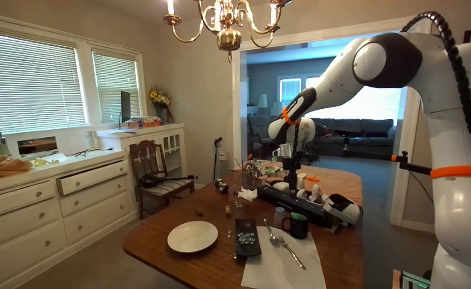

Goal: Put the glass marbles in the black mug cup

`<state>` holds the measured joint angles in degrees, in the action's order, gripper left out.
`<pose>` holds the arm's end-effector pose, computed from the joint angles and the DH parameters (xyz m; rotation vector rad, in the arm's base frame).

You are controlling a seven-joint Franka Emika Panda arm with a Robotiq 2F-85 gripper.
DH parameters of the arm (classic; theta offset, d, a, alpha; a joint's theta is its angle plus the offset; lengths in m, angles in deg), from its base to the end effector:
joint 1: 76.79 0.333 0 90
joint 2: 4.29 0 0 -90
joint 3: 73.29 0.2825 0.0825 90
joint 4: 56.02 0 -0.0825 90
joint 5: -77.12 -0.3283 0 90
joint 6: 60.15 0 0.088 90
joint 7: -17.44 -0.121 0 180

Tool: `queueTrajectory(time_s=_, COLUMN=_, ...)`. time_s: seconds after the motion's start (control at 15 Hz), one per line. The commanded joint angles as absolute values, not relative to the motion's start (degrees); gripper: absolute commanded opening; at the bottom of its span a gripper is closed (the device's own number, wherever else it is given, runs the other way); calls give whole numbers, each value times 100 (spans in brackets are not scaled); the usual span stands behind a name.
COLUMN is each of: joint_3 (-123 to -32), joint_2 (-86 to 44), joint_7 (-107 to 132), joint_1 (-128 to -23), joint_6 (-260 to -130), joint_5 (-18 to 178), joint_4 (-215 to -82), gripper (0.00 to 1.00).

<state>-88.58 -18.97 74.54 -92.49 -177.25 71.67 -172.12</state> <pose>0.4426 -0.2560 0.2994 -2.9057 -0.5939 0.2318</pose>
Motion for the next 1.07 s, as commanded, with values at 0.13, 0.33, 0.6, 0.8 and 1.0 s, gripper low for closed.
queueTrajectory(time_s=0.13, joint_3=-8645, joint_2=-2763, joint_7=8165, joint_1=-9769, joint_6=-17691, joint_5=7246, joint_4=-16406, gripper=100)
queueTrajectory(time_s=0.33, joint_3=-8627, joint_2=-3015, joint_7=8214, joint_1=-9966, joint_6=-17668, joint_5=7266, joint_4=-16246, gripper=100)
queueTrajectory(time_s=0.6, joint_3=-8630, joint_2=-3215, joint_7=8103, joint_1=-10138, joint_6=-17694, joint_5=7269, joint_4=-16221, gripper=98)
queueTrajectory(time_s=0.8, joint_3=-8632, joint_2=-3361, joint_7=7907, joint_1=-10206, joint_6=-17785, joint_5=7228, joint_4=-16216, gripper=95)
queueTrajectory(time_s=1.0, joint_3=-8598, joint_2=-3518, joint_7=7658, joint_1=-10237, joint_6=-17910, joint_5=7181, joint_4=-16144, gripper=94)
